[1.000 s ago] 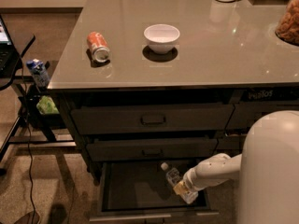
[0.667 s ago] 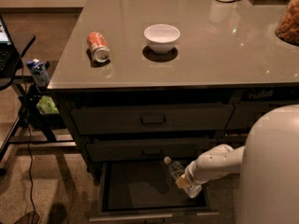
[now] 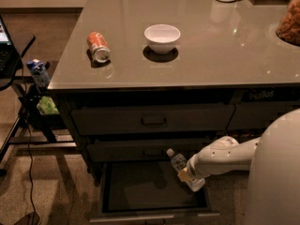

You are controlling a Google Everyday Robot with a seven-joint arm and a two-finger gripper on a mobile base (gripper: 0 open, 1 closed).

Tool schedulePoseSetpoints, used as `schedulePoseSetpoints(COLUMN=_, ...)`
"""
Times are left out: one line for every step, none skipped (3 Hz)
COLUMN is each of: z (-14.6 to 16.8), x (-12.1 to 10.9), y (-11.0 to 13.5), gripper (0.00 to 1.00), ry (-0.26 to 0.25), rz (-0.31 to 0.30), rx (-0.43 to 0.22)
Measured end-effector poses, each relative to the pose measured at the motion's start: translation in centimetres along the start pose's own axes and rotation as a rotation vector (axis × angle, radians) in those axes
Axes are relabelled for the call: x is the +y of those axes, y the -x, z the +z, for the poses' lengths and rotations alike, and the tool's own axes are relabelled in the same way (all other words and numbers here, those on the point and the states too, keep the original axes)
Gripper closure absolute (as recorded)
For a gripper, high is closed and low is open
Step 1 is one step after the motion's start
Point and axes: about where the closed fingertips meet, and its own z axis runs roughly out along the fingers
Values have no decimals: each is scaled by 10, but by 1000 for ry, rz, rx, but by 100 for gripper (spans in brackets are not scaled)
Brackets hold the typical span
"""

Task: Pick blue plastic bottle from bottom drawer and place on counter

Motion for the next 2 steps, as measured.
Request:
schedulePoseSetpoints(z=-2, x=2, y=-1, gripper=100, ry=8, rz=5, rx=-16)
schedulePoseSetpoints(z=-27, x=-8, y=-17, gripper=100, ry=-14, rz=50, rx=-37)
